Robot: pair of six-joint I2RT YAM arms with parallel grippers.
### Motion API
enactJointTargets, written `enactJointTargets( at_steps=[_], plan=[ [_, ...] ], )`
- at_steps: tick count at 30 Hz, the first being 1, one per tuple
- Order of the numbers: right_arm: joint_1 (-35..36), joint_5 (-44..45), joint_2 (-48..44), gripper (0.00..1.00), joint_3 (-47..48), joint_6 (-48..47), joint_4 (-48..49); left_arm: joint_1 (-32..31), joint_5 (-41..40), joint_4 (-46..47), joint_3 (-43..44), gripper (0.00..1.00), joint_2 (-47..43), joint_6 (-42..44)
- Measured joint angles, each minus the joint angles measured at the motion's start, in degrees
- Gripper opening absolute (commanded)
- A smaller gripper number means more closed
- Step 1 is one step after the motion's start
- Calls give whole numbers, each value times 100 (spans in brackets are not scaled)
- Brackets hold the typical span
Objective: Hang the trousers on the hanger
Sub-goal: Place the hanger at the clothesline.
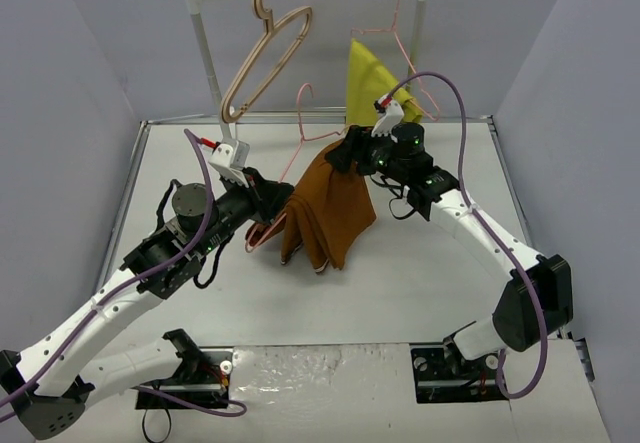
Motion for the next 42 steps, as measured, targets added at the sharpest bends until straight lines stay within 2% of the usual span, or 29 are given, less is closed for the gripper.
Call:
enactJointTargets(
  at_steps=[6,17,22,30,36,42],
  plan=[
    [-140,-109,-4,89,-28,98,-9,0,35,50,-11,2,0,7],
    [-140,138,-433,91,-28,-44,-264,0,101,490,-11,2,201,44],
    [-146,402,-765,100,-28,-173,-424,4,114,765,-11,2,452,153],
    [-168,1220,-1261,100,-61,-422,-1021,208,57,1023,83,2,922,337],
    [-216,1635,-1808,100,-247,-570,-1340,452,63,1071,636,2,1335,476],
    [-214,1823,-2046,100,-326,-614,-1670,800,118,1412,1683,2,2133,608]
  ],
)
